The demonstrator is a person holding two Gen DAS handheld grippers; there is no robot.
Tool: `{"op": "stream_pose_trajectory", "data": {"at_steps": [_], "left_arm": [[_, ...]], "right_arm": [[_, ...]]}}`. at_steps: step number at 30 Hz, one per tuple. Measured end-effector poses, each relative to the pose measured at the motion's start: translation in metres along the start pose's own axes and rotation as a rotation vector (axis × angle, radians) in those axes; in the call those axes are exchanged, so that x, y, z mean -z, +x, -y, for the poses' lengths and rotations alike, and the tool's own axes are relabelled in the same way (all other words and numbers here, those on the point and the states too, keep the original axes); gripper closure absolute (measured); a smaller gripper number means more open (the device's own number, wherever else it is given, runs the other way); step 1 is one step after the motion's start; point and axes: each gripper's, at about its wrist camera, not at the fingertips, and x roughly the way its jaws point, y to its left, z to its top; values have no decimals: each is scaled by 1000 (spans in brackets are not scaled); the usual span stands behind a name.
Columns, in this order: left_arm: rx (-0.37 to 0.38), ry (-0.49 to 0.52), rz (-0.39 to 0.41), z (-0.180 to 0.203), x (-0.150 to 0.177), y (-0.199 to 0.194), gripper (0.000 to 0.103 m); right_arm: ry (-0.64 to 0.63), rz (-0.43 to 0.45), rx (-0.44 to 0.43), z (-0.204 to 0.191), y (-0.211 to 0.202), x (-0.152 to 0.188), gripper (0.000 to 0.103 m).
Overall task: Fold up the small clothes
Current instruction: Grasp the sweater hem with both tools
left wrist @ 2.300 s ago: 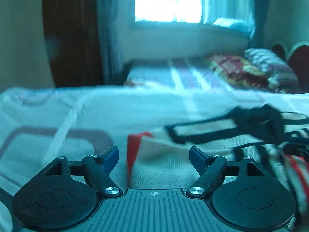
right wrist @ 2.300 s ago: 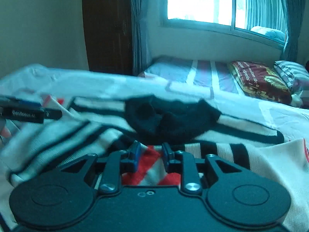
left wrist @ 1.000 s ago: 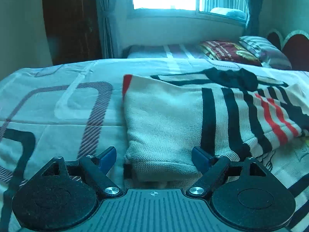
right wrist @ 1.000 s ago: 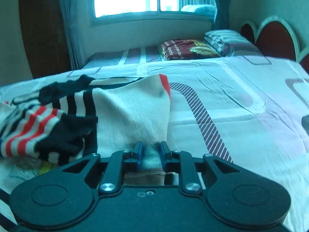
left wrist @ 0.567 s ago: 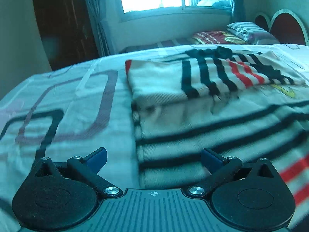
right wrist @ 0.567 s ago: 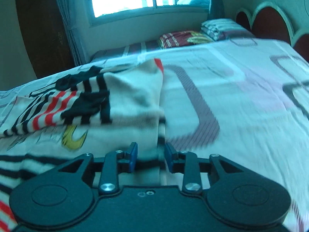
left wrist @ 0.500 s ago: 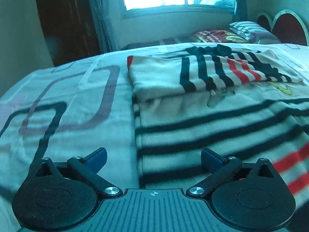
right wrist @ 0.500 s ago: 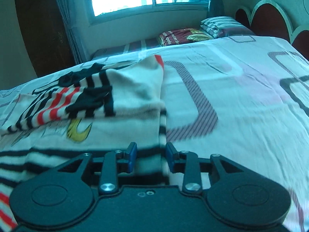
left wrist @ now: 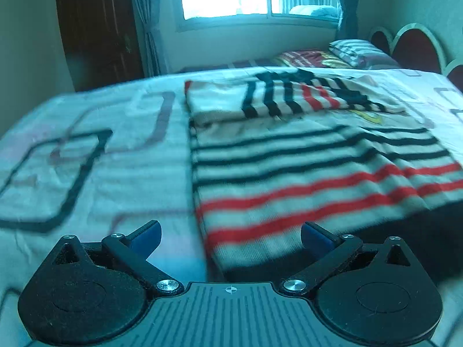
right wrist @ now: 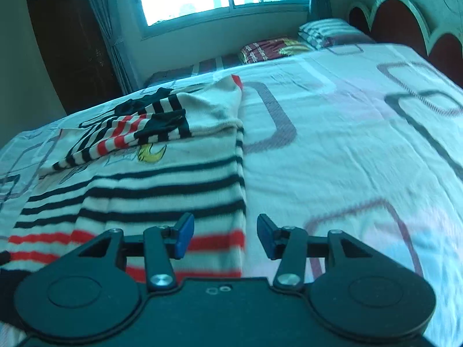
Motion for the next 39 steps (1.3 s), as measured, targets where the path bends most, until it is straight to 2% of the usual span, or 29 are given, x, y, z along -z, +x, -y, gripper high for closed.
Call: {"op": "stream_pose_trajectory", "data": {"at_steps": [3, 5, 9, 14, 15, 17, 19, 25, 31, 33, 36, 37, 39], "left_arm": [[67, -54, -34, -8, 17, -16, 4], [104, -84, -57, -12, 27, -24, 21], [201, -229, -116, -24, 49, -29, 24], [313, -402, -115, -39, 65, -31, 25], [341, -433, -119, -41, 66, -29, 30], [382, -460, -144, -42, 67, -24, 66], [411, -490, -164, -42, 68, -19, 68], [438, -585, -148, -45, 68, -4, 66], [533, -725, -138, -56, 70, 20, 65], [545, -729, -133, -55, 68, 25, 65], [549, -714, -128, -51, 65, 29, 67], [540, -707, -129, -51, 65, 29, 75], [522, -680, -131, -50, 64, 28, 78]], "right_arm": [[57, -18, -39, 12, -15, 17, 55], [90, -29, -67, 19, -25, 29, 55], [139, -52, -117, 25, -39, 52, 55], [235, -97, -212, 31, -45, 72, 55], [250, -104, -228, 32, -45, 74, 55], [274, -111, -244, 35, -44, 76, 56], [296, -115, -261, 37, -43, 76, 55], [388, -129, -310, 48, -30, 76, 57], [393, -154, -357, 39, -13, 67, 61], [394, -173, -392, 33, -5, 66, 64], [413, -171, -390, 31, -3, 68, 70], [422, -169, -386, 32, -3, 68, 73], [432, -176, -388, 35, -4, 70, 75]]}}
